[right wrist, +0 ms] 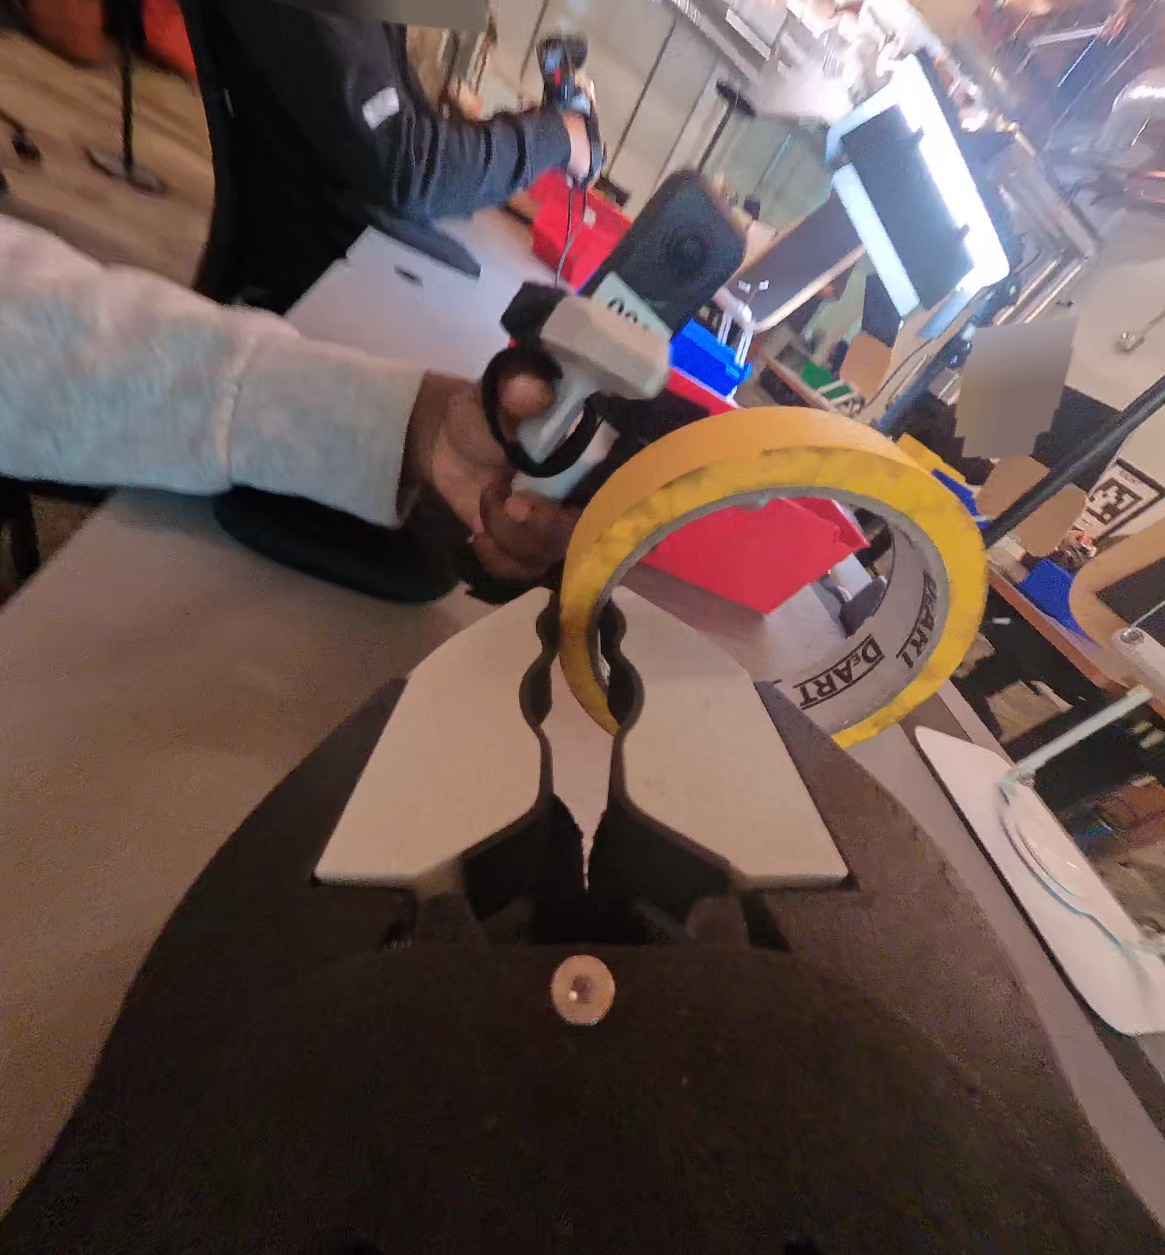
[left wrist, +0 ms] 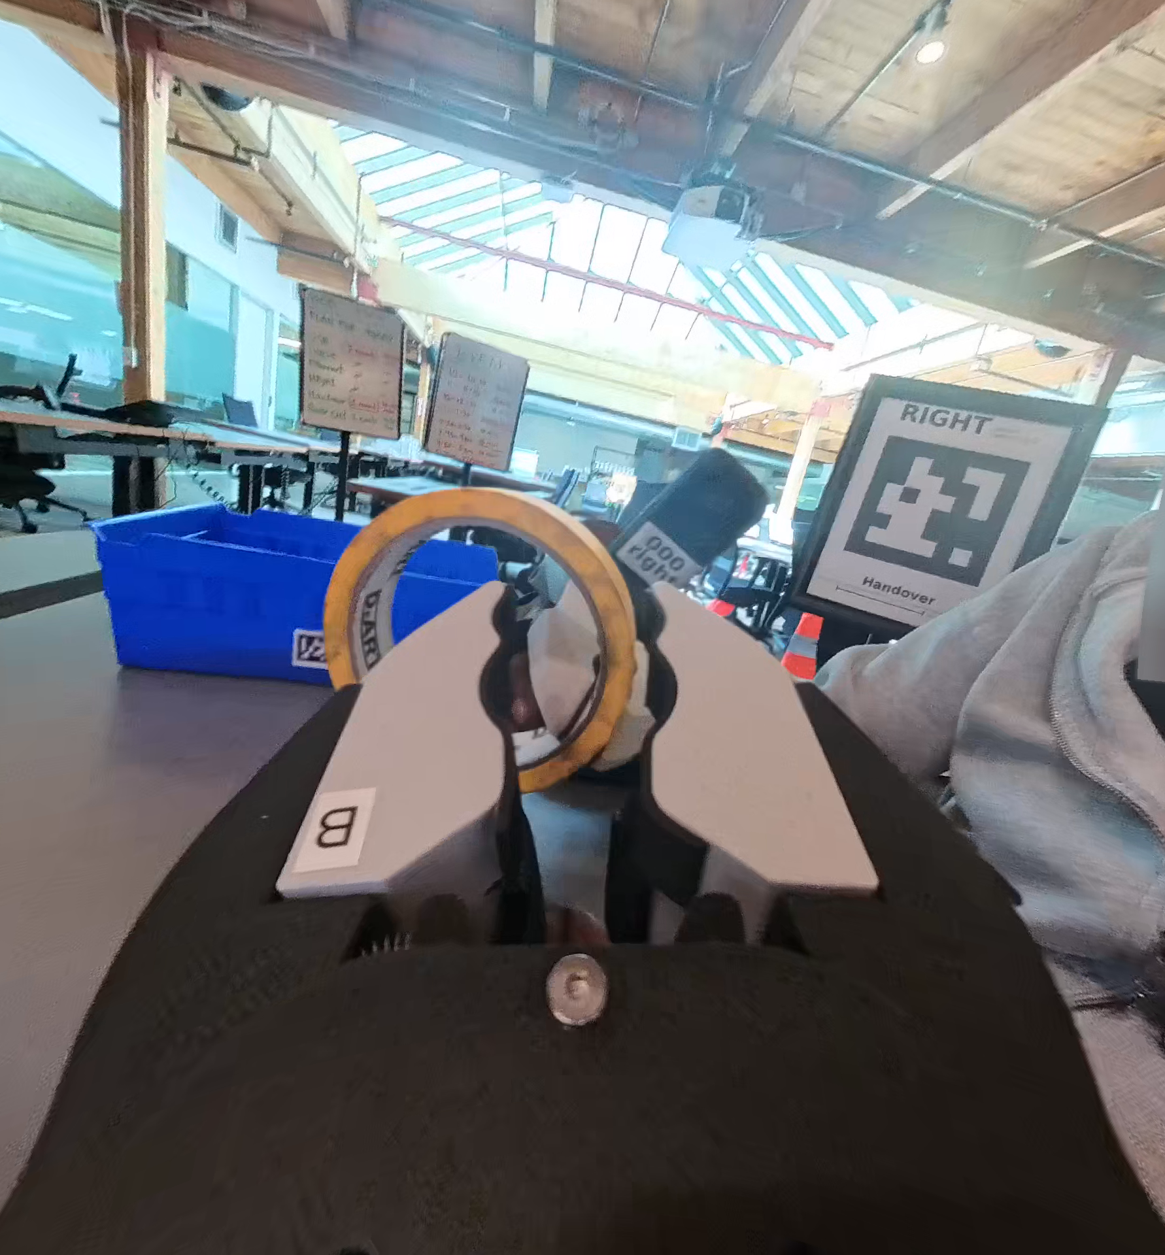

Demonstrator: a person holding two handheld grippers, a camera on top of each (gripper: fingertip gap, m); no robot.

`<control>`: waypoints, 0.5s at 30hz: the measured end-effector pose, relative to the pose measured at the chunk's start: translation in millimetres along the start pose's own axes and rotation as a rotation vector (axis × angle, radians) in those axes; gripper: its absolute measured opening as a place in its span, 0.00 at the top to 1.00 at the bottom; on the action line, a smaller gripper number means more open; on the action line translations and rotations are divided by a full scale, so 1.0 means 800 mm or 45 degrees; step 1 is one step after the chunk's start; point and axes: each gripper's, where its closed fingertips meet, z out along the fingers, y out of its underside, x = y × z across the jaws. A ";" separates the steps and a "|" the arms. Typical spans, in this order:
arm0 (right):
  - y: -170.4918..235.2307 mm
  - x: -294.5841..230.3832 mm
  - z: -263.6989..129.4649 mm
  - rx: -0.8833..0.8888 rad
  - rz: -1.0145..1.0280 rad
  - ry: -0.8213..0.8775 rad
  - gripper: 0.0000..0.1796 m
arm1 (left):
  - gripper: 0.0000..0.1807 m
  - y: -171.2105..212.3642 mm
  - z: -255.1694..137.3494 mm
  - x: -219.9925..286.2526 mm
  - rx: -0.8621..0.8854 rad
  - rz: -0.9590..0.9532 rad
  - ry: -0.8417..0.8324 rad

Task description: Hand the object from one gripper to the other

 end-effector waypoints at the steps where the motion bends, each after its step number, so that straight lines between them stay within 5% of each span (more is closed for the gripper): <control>1: 0.007 -0.002 0.003 -0.041 -0.029 0.001 0.94 | 0.83 0.005 0.000 -0.006 -0.031 -0.003 -0.036; 7: 0.029 -0.003 0.011 -0.176 -0.123 0.030 0.94 | 0.83 0.017 0.002 -0.001 -0.108 -0.085 0.019; 11: 0.032 -0.003 0.011 -0.202 -0.183 0.050 0.94 | 0.92 0.024 0.003 -0.001 -0.154 -0.049 0.025; 15: 0.022 -0.005 0.008 -0.140 0.131 -0.026 0.89 | 0.94 0.037 0.007 0.002 -0.243 0.171 0.009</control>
